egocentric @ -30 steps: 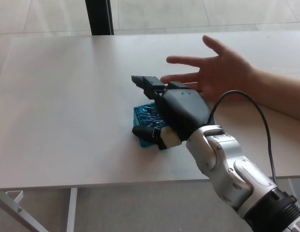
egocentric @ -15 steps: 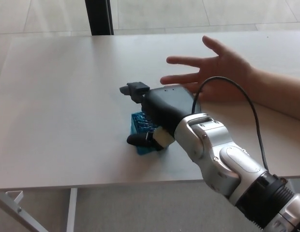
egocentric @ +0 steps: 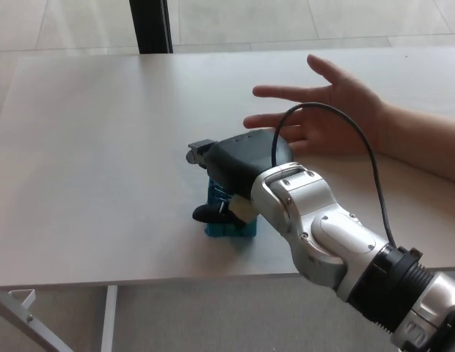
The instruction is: The robot uses its right hand to pick up a cube kept in the middle of the desk infront of it and hands it to a person
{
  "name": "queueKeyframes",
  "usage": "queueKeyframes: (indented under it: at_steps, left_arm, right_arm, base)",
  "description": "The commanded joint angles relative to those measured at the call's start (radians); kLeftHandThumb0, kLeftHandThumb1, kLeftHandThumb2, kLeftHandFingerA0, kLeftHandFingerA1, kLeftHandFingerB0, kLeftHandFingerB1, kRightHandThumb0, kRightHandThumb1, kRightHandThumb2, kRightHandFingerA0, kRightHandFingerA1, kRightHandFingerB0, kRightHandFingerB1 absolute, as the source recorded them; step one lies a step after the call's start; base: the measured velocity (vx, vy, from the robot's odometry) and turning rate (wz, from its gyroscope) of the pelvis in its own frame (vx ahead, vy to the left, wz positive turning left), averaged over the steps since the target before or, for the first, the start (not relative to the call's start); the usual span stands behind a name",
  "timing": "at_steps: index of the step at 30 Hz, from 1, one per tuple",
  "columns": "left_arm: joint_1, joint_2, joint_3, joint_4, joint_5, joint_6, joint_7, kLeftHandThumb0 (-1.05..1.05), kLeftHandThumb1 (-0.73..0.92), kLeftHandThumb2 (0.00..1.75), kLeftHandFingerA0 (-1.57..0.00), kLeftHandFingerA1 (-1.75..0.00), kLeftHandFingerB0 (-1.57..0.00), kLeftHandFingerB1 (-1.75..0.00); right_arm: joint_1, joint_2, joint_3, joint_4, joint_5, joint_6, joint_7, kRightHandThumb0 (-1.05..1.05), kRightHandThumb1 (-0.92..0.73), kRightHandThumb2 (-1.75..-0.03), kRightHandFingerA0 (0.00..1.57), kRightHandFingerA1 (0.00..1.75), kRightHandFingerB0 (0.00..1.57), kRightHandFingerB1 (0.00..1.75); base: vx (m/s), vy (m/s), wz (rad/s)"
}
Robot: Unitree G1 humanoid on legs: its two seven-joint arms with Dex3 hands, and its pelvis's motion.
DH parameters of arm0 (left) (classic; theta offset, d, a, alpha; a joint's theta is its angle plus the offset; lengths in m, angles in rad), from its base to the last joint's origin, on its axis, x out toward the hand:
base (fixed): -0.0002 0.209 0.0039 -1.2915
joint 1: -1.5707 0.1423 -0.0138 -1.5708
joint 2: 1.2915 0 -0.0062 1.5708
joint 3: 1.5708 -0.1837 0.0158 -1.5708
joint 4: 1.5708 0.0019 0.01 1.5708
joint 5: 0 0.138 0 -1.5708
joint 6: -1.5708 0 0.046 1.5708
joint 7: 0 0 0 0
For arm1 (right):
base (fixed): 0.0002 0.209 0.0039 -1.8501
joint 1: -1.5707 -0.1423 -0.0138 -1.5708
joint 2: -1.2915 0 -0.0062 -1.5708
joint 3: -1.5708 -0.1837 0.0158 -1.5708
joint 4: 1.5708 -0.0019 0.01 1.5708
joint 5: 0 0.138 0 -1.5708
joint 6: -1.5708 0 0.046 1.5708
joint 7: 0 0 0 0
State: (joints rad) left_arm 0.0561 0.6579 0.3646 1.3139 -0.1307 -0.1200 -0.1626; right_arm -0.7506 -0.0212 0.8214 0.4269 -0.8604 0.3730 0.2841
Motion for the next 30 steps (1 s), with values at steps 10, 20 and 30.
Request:
queueKeyframes:
  at_steps: [10,20,30]
  left_arm:
    - [0.016,0.028,-0.008,-0.001,0.019,-0.015,-0.010,-0.73,0.74,0.62,-0.65,-0.56,-0.57,-0.39]
    - [0.012,0.026,-0.016,0.003,0.027,-0.008,0.001,-0.70,0.74,0.62,-0.70,-0.58,-0.59,-0.40]
    - [0.028,0.036,-0.019,-0.001,0.032,-0.021,-0.013,-0.72,0.76,0.63,-0.64,-0.57,-0.56,-0.40]
  right_arm:
    - [-0.057,-0.169,-0.100,-0.087,0.167,0.156,0.605,-0.81,-0.41,-0.84,0.40,0.83,0.04,0.31]
    - [0.004,-0.164,-0.166,-0.220,0.156,0.150,0.502,-0.86,-0.50,-0.94,0.03,0.35,0.08,0.35]
    - [0.003,-0.193,-0.152,-0.268,0.207,0.164,0.650,-0.86,-0.54,-0.57,0.05,0.74,0.06,0.31]
  base:
    - [0.00,0.000,0.00]
    - [0.00,0.000,0.00]
    - [0.00,0.000,0.00]
